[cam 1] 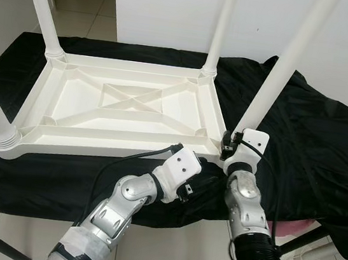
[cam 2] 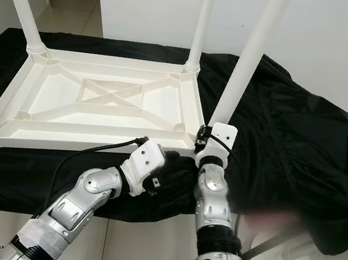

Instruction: Building children table

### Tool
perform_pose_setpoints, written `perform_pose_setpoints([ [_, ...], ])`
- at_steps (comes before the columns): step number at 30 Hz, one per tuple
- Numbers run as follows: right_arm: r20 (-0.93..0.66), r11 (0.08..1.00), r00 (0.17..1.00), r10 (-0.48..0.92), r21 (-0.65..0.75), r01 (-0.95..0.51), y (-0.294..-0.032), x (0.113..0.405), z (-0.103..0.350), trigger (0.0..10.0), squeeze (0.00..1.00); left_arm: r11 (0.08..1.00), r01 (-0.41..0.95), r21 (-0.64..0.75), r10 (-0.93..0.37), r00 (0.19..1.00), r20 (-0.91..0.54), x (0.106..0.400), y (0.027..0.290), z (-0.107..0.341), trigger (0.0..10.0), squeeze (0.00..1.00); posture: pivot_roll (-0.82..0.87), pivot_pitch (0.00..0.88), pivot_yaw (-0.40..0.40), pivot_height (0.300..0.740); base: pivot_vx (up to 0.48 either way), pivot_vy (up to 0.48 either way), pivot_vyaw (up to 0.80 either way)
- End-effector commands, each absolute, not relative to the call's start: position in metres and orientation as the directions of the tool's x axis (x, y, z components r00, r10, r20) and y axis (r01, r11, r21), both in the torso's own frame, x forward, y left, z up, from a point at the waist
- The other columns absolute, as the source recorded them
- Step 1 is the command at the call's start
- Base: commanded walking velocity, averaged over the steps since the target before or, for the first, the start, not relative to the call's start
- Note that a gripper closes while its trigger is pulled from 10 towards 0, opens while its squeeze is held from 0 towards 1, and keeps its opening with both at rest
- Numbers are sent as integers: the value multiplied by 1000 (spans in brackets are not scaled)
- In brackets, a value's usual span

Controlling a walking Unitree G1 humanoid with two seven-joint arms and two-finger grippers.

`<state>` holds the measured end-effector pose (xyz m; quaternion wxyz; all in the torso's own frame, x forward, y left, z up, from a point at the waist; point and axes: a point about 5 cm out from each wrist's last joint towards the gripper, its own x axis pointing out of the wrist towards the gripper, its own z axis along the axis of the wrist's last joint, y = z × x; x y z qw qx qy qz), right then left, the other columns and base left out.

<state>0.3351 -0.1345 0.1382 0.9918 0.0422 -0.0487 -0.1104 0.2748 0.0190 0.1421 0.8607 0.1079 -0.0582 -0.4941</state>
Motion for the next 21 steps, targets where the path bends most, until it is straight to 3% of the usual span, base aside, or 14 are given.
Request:
perform_pose_setpoints([
  [1,62,950,953,-297,115,289,-134,334,137,10000,0,519,819,244,-844,537,-10,275,21,140,10000,0,-63,47,-34,740,0,0,0],
  [9,91,948,946,-313,97,304,-137,333,143,10000,0,530,814,239,-837,547,-8,276,20,140,10000,0,-56,50,-43,740,0,0,0],
  [10,115,954,949,-293,103,282,-139,332,144,10000,1000,534,811,238,-835,551,-7,277,21,140,10000,0,-54,50,-43,740,0,0,0],
  [18,157,969,957,-244,75,235,-150,325,144,10000,1000,568,790,231,-816,578,28,281,25,144,10000,0,-56,59,-39,740,0,0,0],
  [19,162,969,956,-245,67,237,-151,322,143,10000,882,570,788,232,-814,579,31,281,25,145,10000,0,-56,59,-39,740,0,0,0],
  [20,162,969,956,-245,67,237,-151,322,143,10000,882,570,788,232,-814,579,31,281,25,145,10000,0,-56,59,-39,740,0,0,0],
  [21,171,970,955,-242,52,236,-152,319,142,10000,290,571,788,232,-814,581,31,281,26,145,10000,0,-56,59,-39,740,0,0,0],
])
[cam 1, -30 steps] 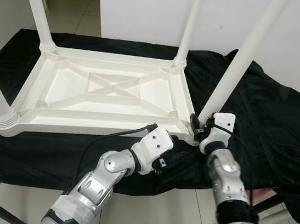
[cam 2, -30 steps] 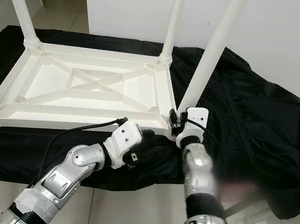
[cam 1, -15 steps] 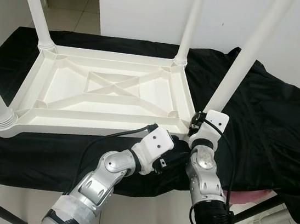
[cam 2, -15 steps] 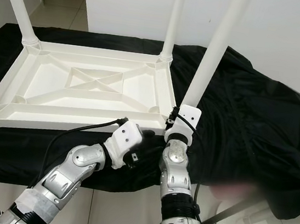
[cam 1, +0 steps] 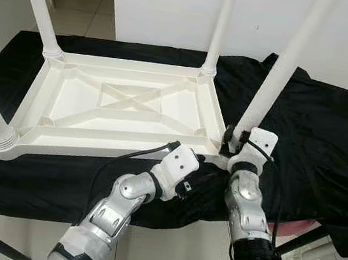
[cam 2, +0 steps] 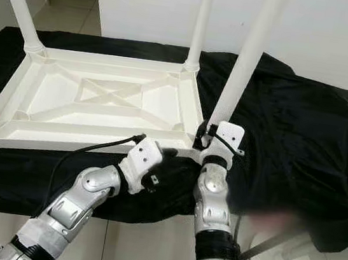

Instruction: Building children table

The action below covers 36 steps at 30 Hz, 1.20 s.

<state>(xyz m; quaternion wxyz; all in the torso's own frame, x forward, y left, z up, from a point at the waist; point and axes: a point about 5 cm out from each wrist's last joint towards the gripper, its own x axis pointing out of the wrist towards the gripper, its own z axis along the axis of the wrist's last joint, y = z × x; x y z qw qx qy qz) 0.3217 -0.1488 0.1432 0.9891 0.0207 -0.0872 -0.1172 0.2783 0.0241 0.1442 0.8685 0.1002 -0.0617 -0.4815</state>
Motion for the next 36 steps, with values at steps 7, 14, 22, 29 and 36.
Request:
perform_pose_setpoints([
  [7,231,988,962,-146,-22,155,-152,286,126,10000,0,549,801,238,-827,562,17,276,30,141,10000,0,-58,74,-36,740,0,0,0],
  [14,226,998,974,-24,-45,36,-147,260,114,10000,0,589,773,235,-799,601,28,283,43,144,10000,0,-64,79,-25,740,0,0,0],
  [22,200,988,968,152,-30,-149,-128,255,110,10000,0,628,736,254,-766,642,35,292,56,147,10000,0,-66,76,-22,740,0,0,0],
  [29,194,971,954,229,25,-238,-116,265,114,10000,0,702,661,266,-699,711,80,304,71,155,10000,0,-57,74,-27,740,0,0,0],
  [36,242,963,941,238,70,-262,-112,283,131,10000,0,719,633,288,-675,734,71,308,81,154,10000,0,-55,71,-26,740,0,0,0],
])
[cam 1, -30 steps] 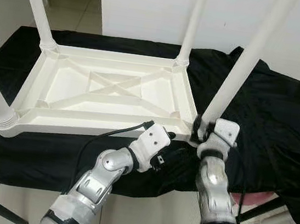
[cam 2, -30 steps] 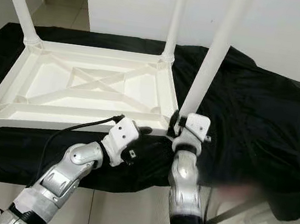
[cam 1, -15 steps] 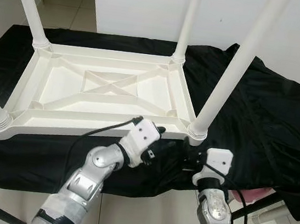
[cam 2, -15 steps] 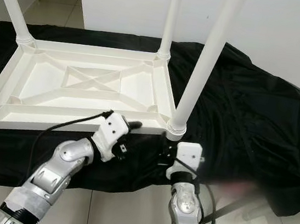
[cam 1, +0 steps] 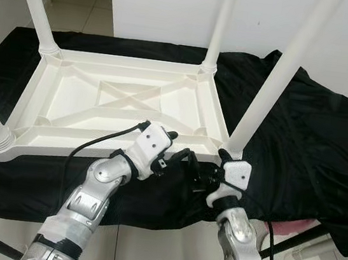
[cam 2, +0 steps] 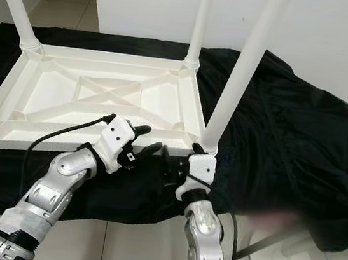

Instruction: Building children table

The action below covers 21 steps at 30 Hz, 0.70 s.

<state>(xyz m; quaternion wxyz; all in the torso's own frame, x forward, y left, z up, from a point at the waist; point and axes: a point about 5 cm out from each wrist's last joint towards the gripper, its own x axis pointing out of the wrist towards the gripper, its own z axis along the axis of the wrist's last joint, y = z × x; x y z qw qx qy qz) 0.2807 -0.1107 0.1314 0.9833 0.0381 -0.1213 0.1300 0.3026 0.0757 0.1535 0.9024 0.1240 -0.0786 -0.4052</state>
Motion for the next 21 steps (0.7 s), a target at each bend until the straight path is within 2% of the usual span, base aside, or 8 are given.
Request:
perform_pose_setpoints([
  [1,242,963,941,238,70,-262,-112,283,131,10000,0,719,633,288,-675,734,71,308,81,154,10000,0,-55,71,-26,740,0,0,0],
  [11,253,974,961,113,164,-158,-131,294,137,10000,0,714,617,331,-652,758,-5,316,99,146,10000,0,-49,69,-31,740,0,0,0],
  [15,231,980,973,7,193,-53,-150,295,133,10000,0,720,595,357,-627,779,-33,321,110,143,10000,0,-53,64,-29,740,0,0,0],
  [21,210,981,976,-52,192,11,-167,297,129,10000,0,686,621,379,-646,760,-75,321,118,138,10000,0,-58,60,-23,740,0,0,0],
])
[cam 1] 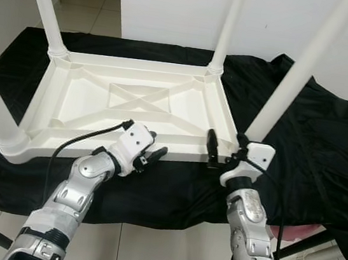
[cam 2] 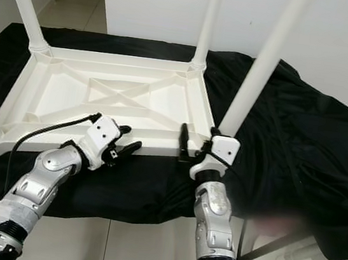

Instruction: Building children table

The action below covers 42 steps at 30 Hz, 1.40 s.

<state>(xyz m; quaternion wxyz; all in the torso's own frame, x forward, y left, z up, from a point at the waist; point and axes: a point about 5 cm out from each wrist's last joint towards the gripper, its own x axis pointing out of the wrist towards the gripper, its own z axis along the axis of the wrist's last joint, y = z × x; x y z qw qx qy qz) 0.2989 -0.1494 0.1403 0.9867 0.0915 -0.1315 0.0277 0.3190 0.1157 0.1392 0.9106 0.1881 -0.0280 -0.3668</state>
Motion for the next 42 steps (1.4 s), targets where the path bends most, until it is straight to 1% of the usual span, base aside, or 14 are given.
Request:
perform_pose_setpoints([
  [1,210,981,976,-52,192,11,-167,297,129,10000,0,686,621,379,-646,760,-75,321,118,138,10000,0,-58,60,-23,740,0,0,0],
  [3,204,983,977,-70,180,33,-176,298,128,10000,0,672,623,401,-644,759,-99,322,122,136,10000,0,-58,57,-23,740,0,0,0],
  [6,202,984,976,-81,173,46,-182,298,128,10000,0,658,623,423,-640,759,-122,323,126,134,10000,0,-59,54,-19,740,0,0,0],
  [11,203,985,975,-95,163,63,-188,300,129,10000,0,611,660,437,-671,724,-156,320,130,131,10000,0,-59,48,-18,740,0,0,0],
  [16,198,983,976,-89,174,54,-181,302,127,10000,0,593,733,332,-747,655,-111,310,124,135,10000,0,-54,44,-19,740,0,0,0],
  [18,197,983,977,-84,179,48,-178,302,126,10000,0,591,746,307,-759,643,-102,308,122,135,10000,0,-54,44,-19,740,0,0,0],
  [20,195,982,978,-77,184,41,-175,303,125,10000,0,558,767,317,-776,617,-128,303,120,131,10000,0,-50,43,-19,740,0,0,0],
  [22,194,982,978,-75,185,39,-174,303,125,10000,0,548,773,320,-781,610,-135,302,119,130,10000,0,-50,43,-19,740,0,0,0],
  [23,190,983,980,-51,181,16,-167,302,124,10000,0,517,801,302,-799,578,-163,293,116,123,10000,0,-48,44,-18,740,0,0,0],
  [25,186,983,982,-39,184,5,-162,302,122,10000,0,504,816,284,-807,562,-184,287,114,117,10000,0,-46,42,-19,740,0,0,0],
  [29,182,982,982,-41,189,6,-162,301,122,10000,0,516,807,286,-792,577,-199,286,117,113,10000,0,-44,46,-21,740,0,0,0],
  [34,179,982,983,-42,190,7,-161,302,121,10000,0,584,741,331,-725,660,-198,294,126,111,10000,0,-42,50,-25,740,0,0,0],
  [39,179,982,983,-43,191,8,-161,301,121,10000,0,608,718,340,-704,685,-188,296,132,114,10000,0,-42,52,-27,740,0,0,0],
  [42,175,982,983,-47,188,13,-163,300,120,10000,0,660,656,365,-643,745,-177,304,147,119,10000,0,-44,58,-29,740,0,0,0],
])
